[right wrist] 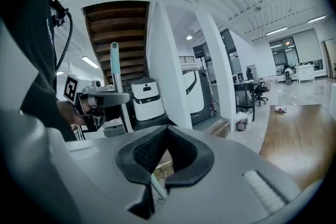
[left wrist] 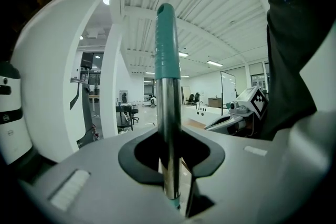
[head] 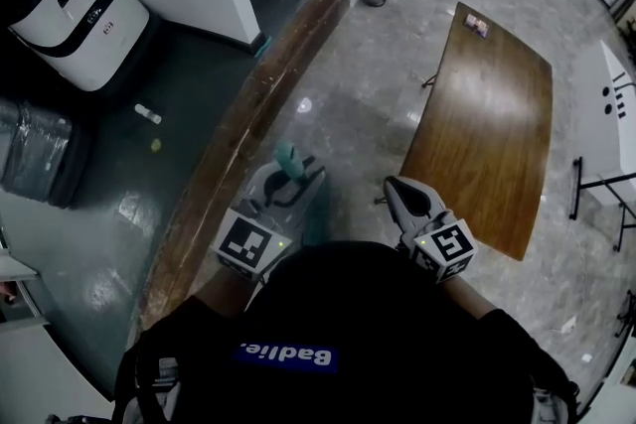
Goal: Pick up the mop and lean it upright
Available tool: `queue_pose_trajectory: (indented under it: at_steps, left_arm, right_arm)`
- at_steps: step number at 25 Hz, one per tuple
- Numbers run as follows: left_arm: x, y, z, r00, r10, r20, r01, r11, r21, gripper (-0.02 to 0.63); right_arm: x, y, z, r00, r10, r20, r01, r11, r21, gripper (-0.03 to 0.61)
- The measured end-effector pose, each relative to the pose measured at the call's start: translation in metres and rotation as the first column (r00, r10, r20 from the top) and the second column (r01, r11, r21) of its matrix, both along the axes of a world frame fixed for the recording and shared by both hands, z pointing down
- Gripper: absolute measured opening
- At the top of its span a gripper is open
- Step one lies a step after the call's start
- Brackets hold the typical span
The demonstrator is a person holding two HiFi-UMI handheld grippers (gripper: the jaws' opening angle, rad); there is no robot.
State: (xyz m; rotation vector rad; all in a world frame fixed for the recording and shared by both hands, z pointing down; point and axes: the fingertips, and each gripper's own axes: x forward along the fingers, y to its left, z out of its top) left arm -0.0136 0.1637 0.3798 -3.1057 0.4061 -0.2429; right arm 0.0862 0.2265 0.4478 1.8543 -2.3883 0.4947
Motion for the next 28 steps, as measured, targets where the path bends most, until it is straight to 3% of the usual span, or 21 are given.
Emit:
queue_pose_trajectory:
  at_steps: [13,21,28]
  left_arm:
    - [-0.068,-0.045,-0.018,0.997,-0.023,-0.07,0.025,0.999,0.026,0.091]
    - [-0.098,-0.083,-0.025,0.987,-0.139,-0.084,0.142,0.989,0.029,0.092]
    - [-0.11,-0.123,-0.035,0.962,-0.261,-0.081,0.266,0.963,0.045,0.092]
  right_arm:
    - [-0.089,-0.066,-0.008,0.995,-0.099,-0.006,0.099,0.995,-0.004,0.005]
    - [-0.107,-0.095,0.002,0.985,-0.171,0.004,0.171,0.985,-0.008,0.005]
    - [-0.124,-0.151,0.007,0.949,-0.312,0.047,0.313,0.95,0.006,0.005]
